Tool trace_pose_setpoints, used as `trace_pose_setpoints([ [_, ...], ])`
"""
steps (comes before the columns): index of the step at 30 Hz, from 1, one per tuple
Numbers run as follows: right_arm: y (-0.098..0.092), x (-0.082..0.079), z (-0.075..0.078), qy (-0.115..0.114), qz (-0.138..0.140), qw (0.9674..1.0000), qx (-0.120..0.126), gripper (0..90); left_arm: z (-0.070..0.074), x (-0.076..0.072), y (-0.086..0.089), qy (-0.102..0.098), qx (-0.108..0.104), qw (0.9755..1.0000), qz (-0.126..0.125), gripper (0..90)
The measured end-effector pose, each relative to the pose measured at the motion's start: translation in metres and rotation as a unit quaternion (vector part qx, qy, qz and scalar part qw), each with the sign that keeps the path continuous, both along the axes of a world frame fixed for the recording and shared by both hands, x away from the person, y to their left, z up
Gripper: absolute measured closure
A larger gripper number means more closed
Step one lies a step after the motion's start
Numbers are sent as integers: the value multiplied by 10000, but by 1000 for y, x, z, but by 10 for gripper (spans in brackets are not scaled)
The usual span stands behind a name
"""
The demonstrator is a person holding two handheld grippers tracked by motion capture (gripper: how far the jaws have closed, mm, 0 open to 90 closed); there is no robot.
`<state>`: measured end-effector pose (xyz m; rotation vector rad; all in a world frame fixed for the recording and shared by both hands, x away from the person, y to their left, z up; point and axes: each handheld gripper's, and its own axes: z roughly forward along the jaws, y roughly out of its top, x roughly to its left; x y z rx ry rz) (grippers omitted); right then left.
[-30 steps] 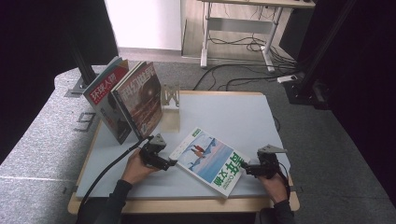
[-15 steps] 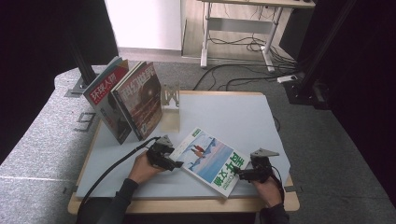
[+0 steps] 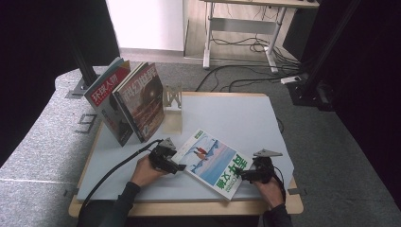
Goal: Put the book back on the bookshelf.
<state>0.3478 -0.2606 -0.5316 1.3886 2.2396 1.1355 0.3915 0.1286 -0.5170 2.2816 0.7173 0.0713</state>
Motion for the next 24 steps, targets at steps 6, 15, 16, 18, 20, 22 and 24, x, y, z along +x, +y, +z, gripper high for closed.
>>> trace_pose_setpoints([
  [6,6,-1,2,-22,22,9999,-113,9,2,-4,3,22,59,10000,73,191],
  [15,21,-2,2,26,260,9996,-146,0,5,-14,20,85,-97,9997,197,236],
  [16,23,-2,2,23,269,9995,-145,0,5,-16,21,79,-85,9997,223,236],
  [18,24,-2,2,12,306,9994,-150,0,4,-21,22,63,-18,9996,263,236],
  [20,24,-1,2,6,319,9994,-140,0,2,-24,21,-5,86,9996,268,240],
  [22,23,-2,2,-13,333,9994,-135,0,2,-24,21,-28,92,9996,270,239],
  [24,22,-2,4,-49,401,9990,-210,10,2,-24,21,-11,80,9996,270,239],
])
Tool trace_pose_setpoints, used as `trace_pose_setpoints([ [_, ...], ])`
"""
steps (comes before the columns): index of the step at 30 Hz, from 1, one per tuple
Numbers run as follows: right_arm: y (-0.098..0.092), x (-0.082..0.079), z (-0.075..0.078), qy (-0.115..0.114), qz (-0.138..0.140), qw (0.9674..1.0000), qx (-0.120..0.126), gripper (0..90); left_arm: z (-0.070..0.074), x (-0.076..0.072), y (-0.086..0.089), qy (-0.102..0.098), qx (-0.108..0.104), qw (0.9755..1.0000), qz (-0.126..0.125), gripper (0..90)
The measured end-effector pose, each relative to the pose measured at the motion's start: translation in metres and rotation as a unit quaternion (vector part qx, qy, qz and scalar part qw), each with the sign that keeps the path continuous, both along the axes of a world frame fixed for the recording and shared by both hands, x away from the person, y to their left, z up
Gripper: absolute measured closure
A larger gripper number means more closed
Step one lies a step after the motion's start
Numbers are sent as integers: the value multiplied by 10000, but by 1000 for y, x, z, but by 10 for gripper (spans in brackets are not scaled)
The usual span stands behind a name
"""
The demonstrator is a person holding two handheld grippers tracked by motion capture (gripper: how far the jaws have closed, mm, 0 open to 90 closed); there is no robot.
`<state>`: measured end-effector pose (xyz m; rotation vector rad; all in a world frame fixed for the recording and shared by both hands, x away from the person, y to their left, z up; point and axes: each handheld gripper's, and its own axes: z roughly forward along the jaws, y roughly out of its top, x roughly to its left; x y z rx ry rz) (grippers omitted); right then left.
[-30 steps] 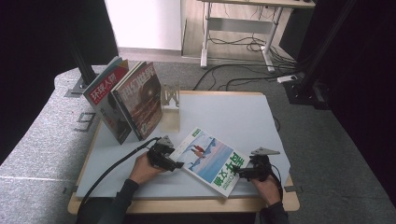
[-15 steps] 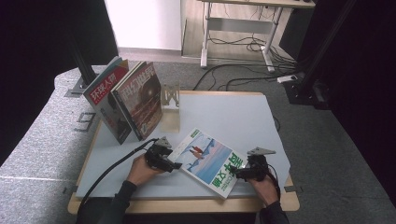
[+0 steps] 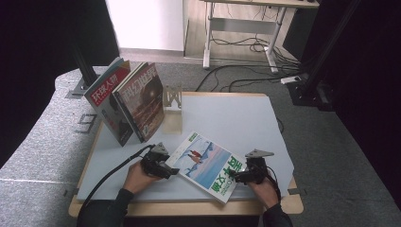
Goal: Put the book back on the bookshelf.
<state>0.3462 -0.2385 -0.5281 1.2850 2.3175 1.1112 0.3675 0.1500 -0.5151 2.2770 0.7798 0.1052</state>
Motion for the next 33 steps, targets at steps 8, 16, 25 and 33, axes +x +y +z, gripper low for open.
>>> trace_pose_setpoints([
  [8,-33,-7,13,-527,-560,9967,-256,35,-1,4,1,-40,-118,9999,-2,204],
  [16,-46,-5,2,-391,-721,9950,-570,44,-2,4,0,9,-136,9999,-69,204],
  [25,-47,-1,-2,-365,-779,9947,-564,0,-1,2,-1,70,-21,10000,-15,220],
  [33,-48,5,-3,-382,-823,9944,-544,0,0,-4,-2,49,104,9999,-1,241],
])
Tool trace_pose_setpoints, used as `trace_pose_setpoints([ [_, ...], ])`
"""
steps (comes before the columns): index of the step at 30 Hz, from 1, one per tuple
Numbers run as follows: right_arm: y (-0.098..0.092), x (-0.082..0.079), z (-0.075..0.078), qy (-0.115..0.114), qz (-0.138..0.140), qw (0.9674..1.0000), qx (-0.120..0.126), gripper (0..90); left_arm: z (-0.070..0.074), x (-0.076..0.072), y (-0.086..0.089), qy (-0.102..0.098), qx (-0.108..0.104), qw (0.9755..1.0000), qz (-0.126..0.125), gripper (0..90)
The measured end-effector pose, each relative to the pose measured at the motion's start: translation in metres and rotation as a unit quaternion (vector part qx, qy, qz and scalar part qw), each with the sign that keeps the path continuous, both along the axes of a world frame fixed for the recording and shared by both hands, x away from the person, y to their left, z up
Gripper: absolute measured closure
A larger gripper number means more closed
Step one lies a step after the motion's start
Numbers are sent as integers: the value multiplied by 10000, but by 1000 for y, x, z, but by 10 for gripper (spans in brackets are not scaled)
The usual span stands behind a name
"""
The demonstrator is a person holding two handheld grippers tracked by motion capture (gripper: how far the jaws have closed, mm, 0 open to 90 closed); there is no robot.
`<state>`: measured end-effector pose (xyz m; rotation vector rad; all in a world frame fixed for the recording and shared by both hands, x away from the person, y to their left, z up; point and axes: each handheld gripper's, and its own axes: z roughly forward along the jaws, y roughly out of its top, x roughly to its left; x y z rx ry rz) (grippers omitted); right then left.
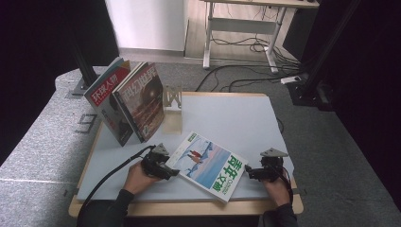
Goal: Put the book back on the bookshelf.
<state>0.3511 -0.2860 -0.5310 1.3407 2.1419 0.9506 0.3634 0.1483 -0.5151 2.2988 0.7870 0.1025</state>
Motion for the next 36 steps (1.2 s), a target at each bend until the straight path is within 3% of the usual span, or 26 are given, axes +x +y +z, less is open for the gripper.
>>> trace_pose_setpoints([
  [6,0,9,-1,-23,-69,10000,35,0,1,-5,4,44,-17,10000,-16,292],
  [13,-1,21,-2,2,-122,9998,136,0,1,-13,5,99,-77,9999,-33,291],
  [28,3,59,-1,-44,-305,9995,114,1,0,-41,1,153,-155,9997,-102,271],
  [33,2,59,-2,-18,-290,9993,230,30,1,-38,5,224,-156,9994,-234,276],
  [36,2,54,0,-31,-199,9996,221,29,2,-35,7,169,-1,9996,-210,253],
])
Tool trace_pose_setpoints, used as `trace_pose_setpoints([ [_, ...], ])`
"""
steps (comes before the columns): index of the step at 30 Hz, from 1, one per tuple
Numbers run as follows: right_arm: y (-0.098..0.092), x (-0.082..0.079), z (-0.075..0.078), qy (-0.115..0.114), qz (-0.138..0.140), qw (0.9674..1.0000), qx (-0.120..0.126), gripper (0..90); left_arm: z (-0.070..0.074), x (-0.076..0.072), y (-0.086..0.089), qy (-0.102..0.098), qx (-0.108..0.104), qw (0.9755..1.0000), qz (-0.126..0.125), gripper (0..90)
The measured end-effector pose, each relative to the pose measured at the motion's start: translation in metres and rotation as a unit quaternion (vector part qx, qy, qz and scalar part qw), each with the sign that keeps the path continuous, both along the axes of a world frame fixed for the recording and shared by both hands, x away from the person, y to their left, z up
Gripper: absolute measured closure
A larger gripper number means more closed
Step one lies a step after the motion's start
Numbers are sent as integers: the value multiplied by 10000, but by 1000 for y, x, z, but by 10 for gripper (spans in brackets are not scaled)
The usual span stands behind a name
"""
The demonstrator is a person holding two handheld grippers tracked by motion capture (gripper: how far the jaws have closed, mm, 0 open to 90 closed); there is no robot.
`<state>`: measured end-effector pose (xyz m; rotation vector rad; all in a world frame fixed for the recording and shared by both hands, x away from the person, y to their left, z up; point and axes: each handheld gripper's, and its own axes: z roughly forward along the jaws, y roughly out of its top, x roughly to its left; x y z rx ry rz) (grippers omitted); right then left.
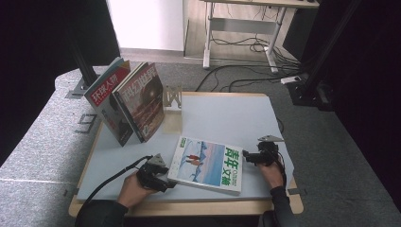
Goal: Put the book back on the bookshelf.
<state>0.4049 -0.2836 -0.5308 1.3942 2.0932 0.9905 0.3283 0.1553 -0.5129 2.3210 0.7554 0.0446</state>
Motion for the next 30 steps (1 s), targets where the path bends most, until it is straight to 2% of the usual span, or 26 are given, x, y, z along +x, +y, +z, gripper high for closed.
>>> trace_pose_setpoints([
  [1,0,-2,1,-3,19,10000,36,28,1,3,2,-68,67,10000,25,237],
  [6,2,-13,5,-16,165,9997,174,7,5,11,8,-127,-101,9998,121,160],
  [10,7,-22,7,-2,331,9992,207,0,8,25,9,-173,-379,9989,227,144],
  [13,9,-26,8,-36,435,9988,233,0,9,30,7,-201,-374,9987,273,143],
  [20,22,-50,10,-63,815,9963,274,0,11,48,-7,-366,-355,9984,232,141],
  [24,29,-61,10,-15,974,9948,291,0,7,60,-18,-379,-335,9985,219,141],
  [28,37,-69,9,13,1158,9929,251,0,3,66,-27,-445,-247,9985,190,140],
  [30,40,-73,8,24,1242,9920,232,0,2,68,-28,-470,-274,9983,208,140],
])
